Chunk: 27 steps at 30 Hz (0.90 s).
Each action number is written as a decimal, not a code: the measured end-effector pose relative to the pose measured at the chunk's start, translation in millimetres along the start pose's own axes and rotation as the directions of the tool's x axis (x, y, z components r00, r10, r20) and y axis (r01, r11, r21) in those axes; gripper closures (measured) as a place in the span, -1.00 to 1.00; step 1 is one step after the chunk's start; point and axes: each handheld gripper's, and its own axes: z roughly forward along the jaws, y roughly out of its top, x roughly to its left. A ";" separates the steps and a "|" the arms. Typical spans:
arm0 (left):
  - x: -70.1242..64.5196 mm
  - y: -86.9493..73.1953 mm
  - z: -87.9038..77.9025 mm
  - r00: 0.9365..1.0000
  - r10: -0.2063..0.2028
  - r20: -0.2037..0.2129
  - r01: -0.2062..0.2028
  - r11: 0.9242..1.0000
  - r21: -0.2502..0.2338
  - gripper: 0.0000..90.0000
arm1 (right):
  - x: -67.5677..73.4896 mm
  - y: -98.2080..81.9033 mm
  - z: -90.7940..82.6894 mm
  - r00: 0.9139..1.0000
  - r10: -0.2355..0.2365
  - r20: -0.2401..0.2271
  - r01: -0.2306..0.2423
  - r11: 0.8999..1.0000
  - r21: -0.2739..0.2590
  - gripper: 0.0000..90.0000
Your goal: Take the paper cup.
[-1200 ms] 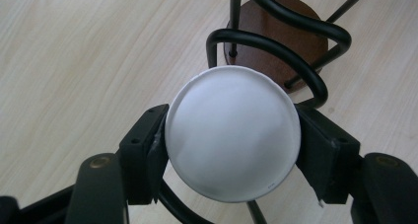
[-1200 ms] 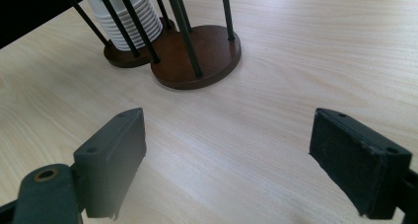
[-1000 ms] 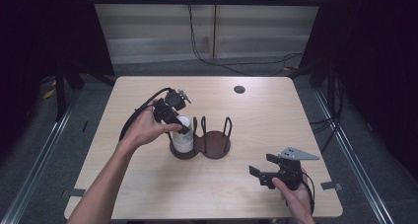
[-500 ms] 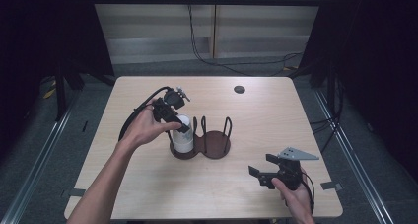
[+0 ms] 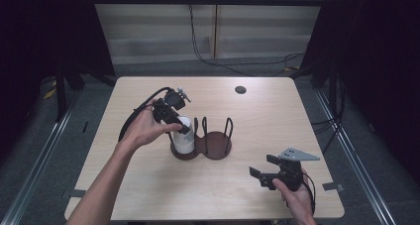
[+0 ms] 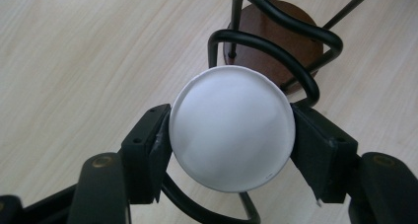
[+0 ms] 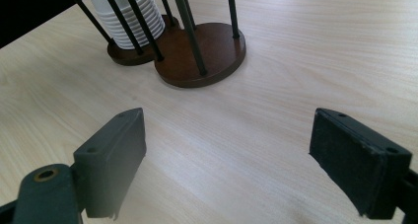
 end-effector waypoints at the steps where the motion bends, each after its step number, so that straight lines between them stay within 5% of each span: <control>1: -0.7 0.4 0.3 1.000 0.013 -0.009 -0.013 1.000 0.004 -0.20 | 0.0 0.0 0.0 1.000 0.000 -0.001 0.000 1.000 0.000 -0.70; 7: -5.5 1.9 1.2 0.997 0.057 -0.046 -0.057 0.998 0.014 -0.21 | -0.1 0.0 0.0 1.000 0.001 -0.001 -0.001 1.000 0.000 -0.70; 27: -4.0 -0.1 -1.9 0.998 0.033 -0.051 -0.034 0.999 -0.009 -0.20 | 0.0 0.0 0.9 1.000 0.003 -0.004 -0.003 1.000 0.004 -0.70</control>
